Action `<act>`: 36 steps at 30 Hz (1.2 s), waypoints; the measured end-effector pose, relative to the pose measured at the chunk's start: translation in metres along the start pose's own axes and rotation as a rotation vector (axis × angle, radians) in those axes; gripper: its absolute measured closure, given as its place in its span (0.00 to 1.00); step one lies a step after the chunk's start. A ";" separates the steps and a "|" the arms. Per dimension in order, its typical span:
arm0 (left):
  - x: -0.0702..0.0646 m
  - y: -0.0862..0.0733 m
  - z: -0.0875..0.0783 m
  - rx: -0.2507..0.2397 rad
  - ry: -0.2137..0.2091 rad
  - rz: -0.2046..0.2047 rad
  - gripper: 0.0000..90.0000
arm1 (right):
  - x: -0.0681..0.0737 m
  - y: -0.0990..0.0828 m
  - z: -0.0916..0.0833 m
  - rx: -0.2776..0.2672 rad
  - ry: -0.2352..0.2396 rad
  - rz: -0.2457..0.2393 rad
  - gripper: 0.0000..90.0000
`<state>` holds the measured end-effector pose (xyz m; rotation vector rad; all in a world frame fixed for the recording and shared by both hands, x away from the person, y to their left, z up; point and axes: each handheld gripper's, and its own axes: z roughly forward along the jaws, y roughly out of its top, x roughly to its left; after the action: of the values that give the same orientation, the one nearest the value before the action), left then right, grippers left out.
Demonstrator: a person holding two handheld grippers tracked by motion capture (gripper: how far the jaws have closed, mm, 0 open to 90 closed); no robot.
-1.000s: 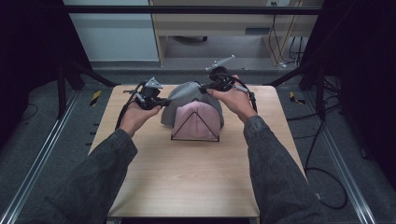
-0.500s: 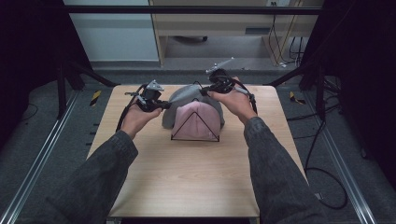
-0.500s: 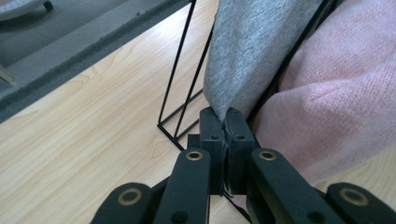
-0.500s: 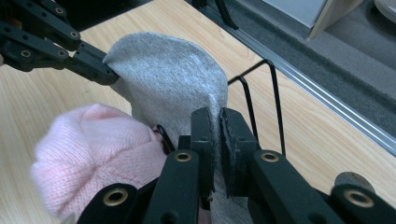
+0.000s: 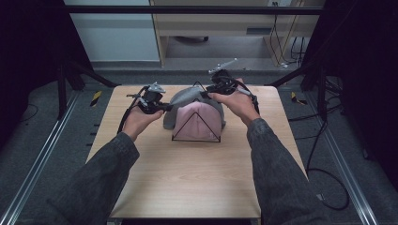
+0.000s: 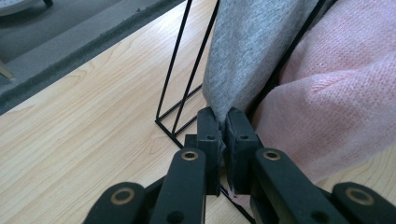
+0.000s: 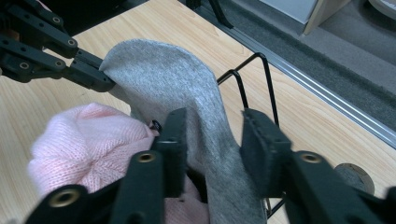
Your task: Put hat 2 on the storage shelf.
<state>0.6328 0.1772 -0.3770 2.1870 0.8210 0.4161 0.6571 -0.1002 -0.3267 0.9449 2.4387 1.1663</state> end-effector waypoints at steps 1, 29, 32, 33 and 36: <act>0.000 0.000 0.000 0.005 -0.002 0.004 0.95 | 0.000 0.000 -0.001 -0.001 -0.003 0.005 0.62; -0.024 0.006 -0.044 -0.093 0.076 -0.033 0.23 | 0.007 0.002 -0.045 -0.145 -0.111 0.101 0.23; -0.030 0.003 -0.054 -0.091 0.083 -0.035 0.17 | 0.010 0.001 -0.052 -0.155 -0.128 0.110 0.19; -0.032 0.001 -0.058 -0.093 0.080 -0.035 0.16 | 0.011 0.001 -0.054 -0.157 -0.133 0.115 0.18; -0.036 -0.005 -0.063 -0.083 0.064 -0.043 0.11 | 0.016 -0.002 -0.062 -0.169 -0.154 0.120 0.15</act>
<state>0.5714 0.1900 -0.3396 2.0852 0.8685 0.4919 0.6133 -0.1275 -0.2885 1.0975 2.1529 1.2659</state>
